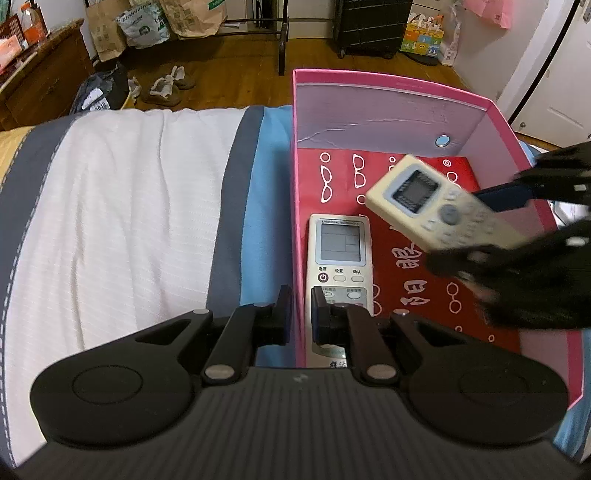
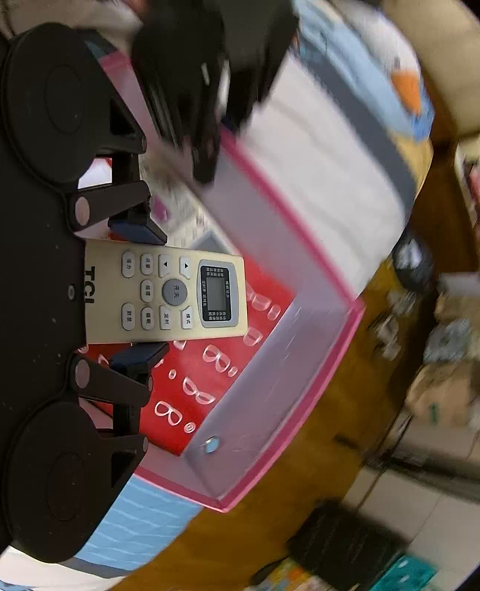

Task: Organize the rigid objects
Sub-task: 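Place the TCL remote in the box beside the white remote, open right gripper, then move the right gripper to the pile and grasp the slim white remote, then carry the white remote into the pink box and open the right gripper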

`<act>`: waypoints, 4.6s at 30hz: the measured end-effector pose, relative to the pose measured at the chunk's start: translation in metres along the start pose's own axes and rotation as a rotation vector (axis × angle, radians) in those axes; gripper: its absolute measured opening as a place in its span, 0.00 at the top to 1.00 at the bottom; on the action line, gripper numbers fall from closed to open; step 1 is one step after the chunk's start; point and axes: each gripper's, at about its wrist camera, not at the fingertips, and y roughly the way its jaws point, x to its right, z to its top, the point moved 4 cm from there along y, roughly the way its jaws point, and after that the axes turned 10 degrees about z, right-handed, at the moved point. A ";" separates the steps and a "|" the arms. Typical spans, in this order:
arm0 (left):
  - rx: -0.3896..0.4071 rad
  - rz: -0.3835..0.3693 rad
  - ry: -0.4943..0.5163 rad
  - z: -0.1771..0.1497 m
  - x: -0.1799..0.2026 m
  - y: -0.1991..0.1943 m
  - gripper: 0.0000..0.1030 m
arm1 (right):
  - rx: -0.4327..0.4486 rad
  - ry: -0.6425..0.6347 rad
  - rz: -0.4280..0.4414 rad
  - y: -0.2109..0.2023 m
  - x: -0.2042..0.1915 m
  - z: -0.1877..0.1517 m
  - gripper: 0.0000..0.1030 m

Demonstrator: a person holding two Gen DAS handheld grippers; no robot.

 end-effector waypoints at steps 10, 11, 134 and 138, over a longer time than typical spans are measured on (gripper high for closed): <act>-0.006 -0.001 0.006 -0.002 0.004 0.003 0.91 | -0.067 0.142 -0.102 0.043 0.025 -0.001 0.40; -0.005 -0.005 0.005 -0.002 0.003 0.003 0.91 | -0.066 0.171 -0.088 0.042 0.027 -0.002 0.40; 0.002 -0.058 -0.115 0.001 -0.011 -0.008 0.94 | 0.397 -0.178 0.197 -0.115 -0.029 -0.081 0.80; 0.002 -0.072 -0.123 0.000 -0.013 -0.007 0.94 | 0.265 -0.277 0.147 -0.074 -0.036 -0.065 0.80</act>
